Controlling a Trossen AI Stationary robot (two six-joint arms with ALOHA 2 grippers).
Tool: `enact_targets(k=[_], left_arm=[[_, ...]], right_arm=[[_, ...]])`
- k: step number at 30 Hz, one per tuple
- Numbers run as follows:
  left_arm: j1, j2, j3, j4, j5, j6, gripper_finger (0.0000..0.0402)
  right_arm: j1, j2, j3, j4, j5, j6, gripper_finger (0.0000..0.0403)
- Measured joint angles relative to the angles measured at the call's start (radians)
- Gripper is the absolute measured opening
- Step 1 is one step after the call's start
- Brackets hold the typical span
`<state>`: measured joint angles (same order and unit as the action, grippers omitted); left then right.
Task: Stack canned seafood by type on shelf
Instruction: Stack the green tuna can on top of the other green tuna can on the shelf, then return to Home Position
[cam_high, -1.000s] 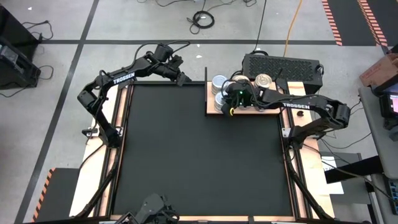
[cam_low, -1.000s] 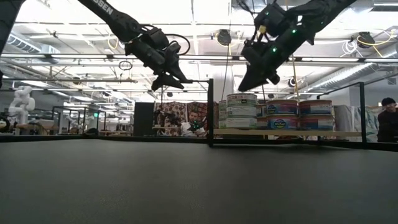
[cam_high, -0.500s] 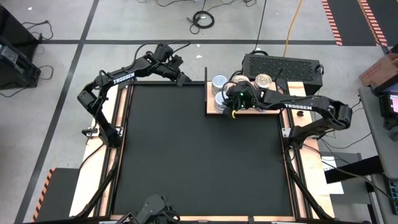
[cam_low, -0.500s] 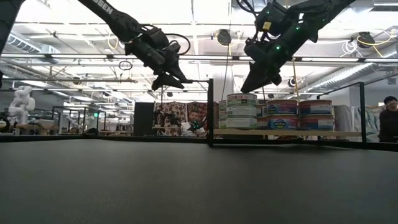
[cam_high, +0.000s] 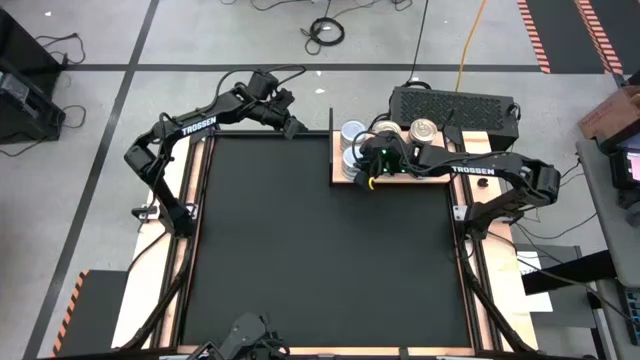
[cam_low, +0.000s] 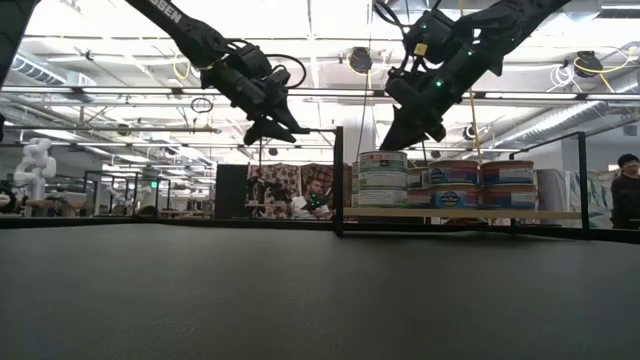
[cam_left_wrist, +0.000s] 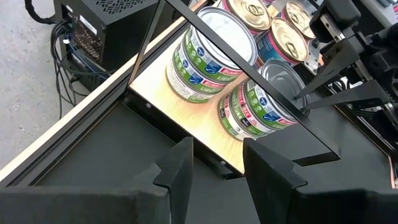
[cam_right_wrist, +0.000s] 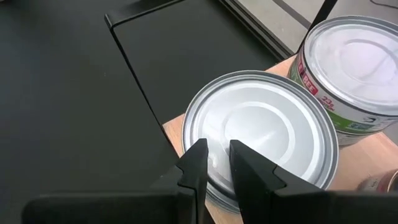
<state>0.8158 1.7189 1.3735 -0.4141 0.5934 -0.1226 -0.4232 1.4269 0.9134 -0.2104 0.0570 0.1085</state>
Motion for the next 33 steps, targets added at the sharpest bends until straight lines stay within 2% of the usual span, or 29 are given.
enact_targets(k=[16,27,33], left_arm=[[0.000,-0.001,0.000,-0.001,0.005,0.000,0.0141],[-0.002,-0.001,0.000,0.004,0.005,0.028,0.0141],[-0.025,-0.041,-0.001,0.056,0.003,0.030,0.0141]], right_arm=[[-0.002,0.003,-0.003,0.037,0.020,-0.028,0.0063],[0.000,-0.048,-0.004,0.039,0.021,-0.033,0.0063],[0.010,-0.096,-0.003,0.052,-0.055,-0.030,0.0063]])
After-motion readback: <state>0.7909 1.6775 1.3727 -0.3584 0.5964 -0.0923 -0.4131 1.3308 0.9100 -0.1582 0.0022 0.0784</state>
